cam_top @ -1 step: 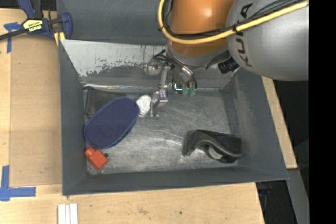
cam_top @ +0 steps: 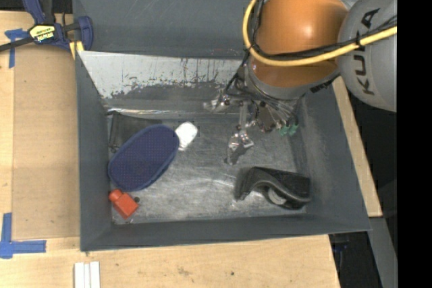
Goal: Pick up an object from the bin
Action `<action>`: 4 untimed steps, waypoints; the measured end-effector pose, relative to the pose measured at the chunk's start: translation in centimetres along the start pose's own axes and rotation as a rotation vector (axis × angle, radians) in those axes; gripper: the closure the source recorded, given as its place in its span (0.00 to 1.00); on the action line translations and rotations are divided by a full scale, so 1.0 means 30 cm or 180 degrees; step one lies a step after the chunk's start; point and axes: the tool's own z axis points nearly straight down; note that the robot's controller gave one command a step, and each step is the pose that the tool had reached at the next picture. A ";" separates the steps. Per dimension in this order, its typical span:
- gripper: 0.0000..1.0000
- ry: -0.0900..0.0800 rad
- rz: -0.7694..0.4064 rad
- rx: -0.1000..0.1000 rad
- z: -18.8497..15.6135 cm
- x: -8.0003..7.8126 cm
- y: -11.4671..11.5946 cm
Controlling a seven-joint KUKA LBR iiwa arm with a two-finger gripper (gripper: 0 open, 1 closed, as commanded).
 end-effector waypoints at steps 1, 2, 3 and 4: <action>0.00 -0.0020 -0.1120 0.0008 0.520 -0.172 0.277; 1.00 -0.0074 -0.1112 0.0004 0.502 -0.184 0.278; 1.00 -0.0037 -0.1230 0.0005 0.133 -0.267 0.260; 1.00 -0.0036 -0.1144 0.0012 -0.210 -0.276 0.108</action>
Offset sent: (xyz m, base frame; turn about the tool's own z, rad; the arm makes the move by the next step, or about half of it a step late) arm 0.0252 0.0941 -0.1579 -0.3547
